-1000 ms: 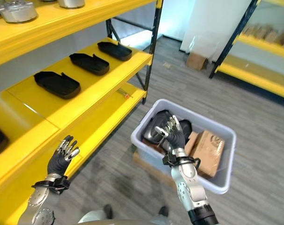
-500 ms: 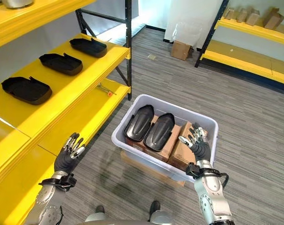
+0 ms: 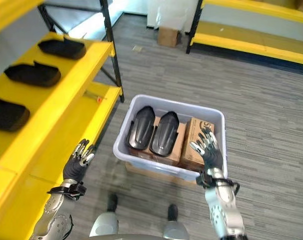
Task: Move parts from the plastic box to the shelf.
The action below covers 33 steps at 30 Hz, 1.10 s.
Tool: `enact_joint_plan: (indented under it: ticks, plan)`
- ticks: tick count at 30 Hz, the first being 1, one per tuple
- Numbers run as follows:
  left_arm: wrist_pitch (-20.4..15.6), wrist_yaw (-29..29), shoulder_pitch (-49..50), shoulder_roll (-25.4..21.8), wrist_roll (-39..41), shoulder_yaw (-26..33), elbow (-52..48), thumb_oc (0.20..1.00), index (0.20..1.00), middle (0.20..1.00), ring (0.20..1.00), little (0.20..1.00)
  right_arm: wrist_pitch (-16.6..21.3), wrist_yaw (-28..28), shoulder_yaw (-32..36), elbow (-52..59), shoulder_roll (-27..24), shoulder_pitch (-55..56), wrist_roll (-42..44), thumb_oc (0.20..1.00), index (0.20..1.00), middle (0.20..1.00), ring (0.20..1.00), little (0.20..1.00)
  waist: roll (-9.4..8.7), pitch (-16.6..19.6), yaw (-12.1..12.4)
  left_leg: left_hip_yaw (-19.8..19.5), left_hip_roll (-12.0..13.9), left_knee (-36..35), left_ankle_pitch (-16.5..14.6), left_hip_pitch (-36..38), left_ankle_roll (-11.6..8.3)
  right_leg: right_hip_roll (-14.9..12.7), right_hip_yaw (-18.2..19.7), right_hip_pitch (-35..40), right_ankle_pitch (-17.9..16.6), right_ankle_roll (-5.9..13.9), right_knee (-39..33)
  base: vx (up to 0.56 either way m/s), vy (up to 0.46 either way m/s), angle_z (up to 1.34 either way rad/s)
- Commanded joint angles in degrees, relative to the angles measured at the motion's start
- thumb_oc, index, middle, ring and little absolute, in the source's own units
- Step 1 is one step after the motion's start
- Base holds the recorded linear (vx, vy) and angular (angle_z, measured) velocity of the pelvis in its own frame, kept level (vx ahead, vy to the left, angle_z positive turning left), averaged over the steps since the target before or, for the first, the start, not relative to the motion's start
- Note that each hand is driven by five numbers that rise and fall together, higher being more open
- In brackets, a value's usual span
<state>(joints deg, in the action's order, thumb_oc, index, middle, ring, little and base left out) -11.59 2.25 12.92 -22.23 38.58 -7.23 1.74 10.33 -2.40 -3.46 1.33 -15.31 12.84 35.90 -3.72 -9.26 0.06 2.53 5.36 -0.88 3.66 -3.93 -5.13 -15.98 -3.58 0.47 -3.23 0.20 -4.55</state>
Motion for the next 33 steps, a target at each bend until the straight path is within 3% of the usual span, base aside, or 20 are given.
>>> enact_joint_plan:
  ticks: [1, 5, 11, 20, 24, 28, 31, 33]
  plan:
    - [-3.16, 0.45, 1.85, -2.39, -2.97, 1.53, -4.16, 1.000, 1.000, 1.000, 1.000, 1.000, 1.47, 0.83, 0.45, 0.47, -2.60, -4.50, -0.25, 1.000, 1.000, 1.000, 1.000, 1.000, 1.34, 2.42, 0.60, 0.92, 3.82, 0.57, -2.30, 0.81, 0.68, -3.69, -0.61, 0.20, -3.83, 12.88, 5.14, 0.06, 0.164, -0.75]
    - [-3.40, -0.44, 2.14, -2.94, -3.74, 2.68, -3.86, 1.000, 1.000, 1.000, 1.000, 1.000, 1.05, 1.29, -0.58, 1.02, -2.53, -4.31, -0.40, 1.000, 1.000, 1.000, 1.000, 1.000, -0.18, 3.31, 0.38, 2.48, 2.66, 0.65, -3.79, 2.42, 1.55, -5.15, -0.18, -0.10, -6.22, 14.28, 4.45, 0.07, 0.097, -0.45]
    - [-3.33, -1.54, 2.39, -1.56, -3.35, 3.56, -3.72, 1.000, 1.000, 1.000, 1.000, 1.000, 0.78, 1.32, -1.42, 2.43, -2.87, -3.69, -1.72, 1.000, 1.000, 1.000, 1.000, 1.000, -1.33, 4.63, 0.21, 2.89, 3.10, -0.52, -4.05, 4.31, 1.28, -5.10, -0.67, 0.78, -6.09, 14.52, 3.49, 0.06, -0.007, -0.02]
    - [-3.10, -1.14, 0.38, -1.42, -2.34, 1.53, -4.68, 1.000, 1.000, 1.000, 1.000, 1.000, 1.11, 0.57, -4.42, 3.47, -3.32, -6.19, -3.05, 1.000, 1.000, 1.000, 1.000, 1.000, -0.01, 4.43, -0.37, 2.63, 5.76, -2.41, -2.01, 3.64, -0.64, -3.42, -2.30, 0.59, -2.97, 12.97, 1.76, 0.03, -0.065, -0.03]
    - [-3.71, -2.49, -3.71, -1.46, -1.02, -1.05, -5.40, 1.000, 1.000, 1.000, 1.000, 1.000, 1.86, -1.35, -7.50, 3.31, -3.64, -11.22, -3.86, 1.000, 1.000, 1.000, 1.000, 1.000, 1.24, 1.85, -0.32, 1.83, 6.80, -2.32, -0.38, -0.50, -1.46, -2.73, -2.53, -3.01, -2.06, 12.22, 2.06, -0.16, -0.065, 0.06]
    - [-5.03, -5.17, -12.69, -1.07, -1.38, -6.47, -5.58, 1.000, 1.000, 1.000, 1.000, 1.000, 2.75, -5.51, -12.46, 2.48, -2.92, -21.22, -5.14, 1.000, 1.000, 1.000, 1.000, 1.000, 3.10, -3.98, -0.86, 1.65, 7.74, -1.10, 1.41, -7.53, -1.98, -2.11, -1.14, -11.99, -2.40, 11.57, 4.71, -0.24, -0.032, 0.09]
    - [-7.38, -11.03, -22.12, 2.04, -1.44, -8.94, -3.36, 1.000, 1.000, 1.000, 1.000, 1.000, 3.64, -11.13, -16.44, -0.29, -0.55, -32.39, -7.32, 1.000, 1.000, 1.000, 1.000, 1.000, 2.83, -8.58, -1.41, 3.47, 8.17, 2.66, 1.22, -13.77, -2.18, -1.41, 2.02, -20.84, -3.33, 11.96, 8.49, -0.24, -0.012, -0.34]
    - [-7.86, -13.26, -24.76, 3.19, -1.86, -9.58, -3.06, 1.000, 1.000, 1.000, 1.000, 1.000, 3.94, -13.07, -16.73, -0.99, 0.38, -35.19, -7.92, 1.000, 1.000, 1.000, 1.000, 1.000, 2.44, -10.24, -1.56, 3.75, 8.26, 3.73, 1.21, -15.43, -2.28, -1.25, 2.29, -22.80, -3.51, 11.88, 9.54, -0.12, -0.030, -0.25]
